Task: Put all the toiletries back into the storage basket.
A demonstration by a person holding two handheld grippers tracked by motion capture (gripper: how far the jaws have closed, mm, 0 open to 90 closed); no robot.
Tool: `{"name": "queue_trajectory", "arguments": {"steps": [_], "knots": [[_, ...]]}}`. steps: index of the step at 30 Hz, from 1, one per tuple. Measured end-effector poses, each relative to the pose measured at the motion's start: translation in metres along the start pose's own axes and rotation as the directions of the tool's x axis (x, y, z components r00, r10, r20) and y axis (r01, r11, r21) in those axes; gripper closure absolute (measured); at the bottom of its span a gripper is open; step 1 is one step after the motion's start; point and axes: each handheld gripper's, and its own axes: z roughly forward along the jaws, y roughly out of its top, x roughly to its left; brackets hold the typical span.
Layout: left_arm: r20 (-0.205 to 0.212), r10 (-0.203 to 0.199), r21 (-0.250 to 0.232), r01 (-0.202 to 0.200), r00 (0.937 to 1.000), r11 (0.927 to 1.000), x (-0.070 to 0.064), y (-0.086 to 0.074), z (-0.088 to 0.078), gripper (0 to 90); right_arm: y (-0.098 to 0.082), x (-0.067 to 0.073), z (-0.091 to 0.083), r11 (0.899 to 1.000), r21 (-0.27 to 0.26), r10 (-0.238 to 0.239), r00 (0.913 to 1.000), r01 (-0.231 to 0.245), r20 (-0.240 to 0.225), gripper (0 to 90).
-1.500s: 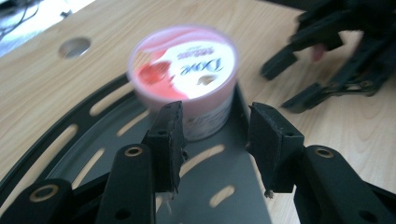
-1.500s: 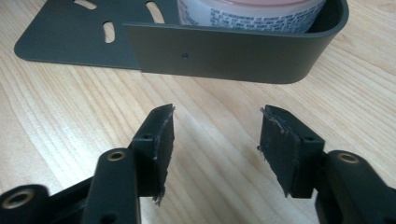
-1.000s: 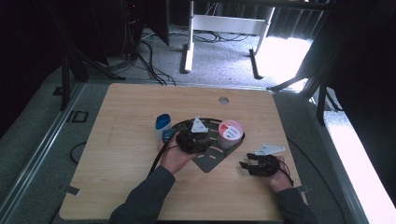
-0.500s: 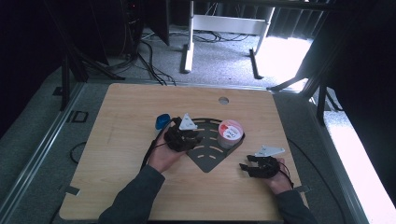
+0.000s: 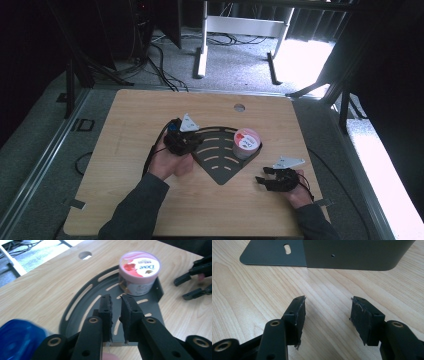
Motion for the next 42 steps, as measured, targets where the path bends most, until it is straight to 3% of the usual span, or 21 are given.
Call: {"name": "queue_trajectory", "arguments": {"steps": [6, 14, 22, 27, 34, 42], "knots": [[-0.028, -0.008, 0.017, 0.008, 0.9996, 0.9998, 0.008, -0.003, -0.001, 89.2, 0.000, 0.000, 0.000, 1.000, -0.007, -0.008, 0.9998, 0.008, -0.015, 44.0], [-0.060, -0.009, 0.039, 0.011, 0.9982, 0.9992, 0.014, -0.003, 0.000, 89.6, -0.001, 0.001, -0.001, 1.000, -0.006, -0.009, 0.9998, 0.009, -0.018, 43.7], [-0.083, -0.024, 0.025, 0.026, 0.9963, 0.9993, 0.022, -0.005, -0.006, 89.6, -0.001, 0.001, -0.001, 1.000, -0.005, -0.013, 0.9997, 0.012, -0.023, 43.5], [-0.102, -0.024, 0.047, 0.029, 0.9945, 0.9985, 0.026, -0.009, -0.008, 89.6, -0.001, 0.001, 0.000, 1.000, -0.005, -0.016, 0.9995, 0.016, -0.026, 43.4], [-0.079, -0.022, 0.048, 0.025, 0.9966, 0.9985, 0.027, -0.010, -0.008, 89.9, -0.001, 0.002, 0.000, 1.000, -0.005, -0.019, 0.9994, 0.019, -0.030, 43.2], [-0.028, 0.017, 0.044, -0.016, 0.9995, 0.9989, 0.018, -0.006, -0.006, 89.9, -0.001, 0.001, 0.000, 1.000, -0.005, -0.021, 0.9992, 0.021, -0.034, 43.0]]}}
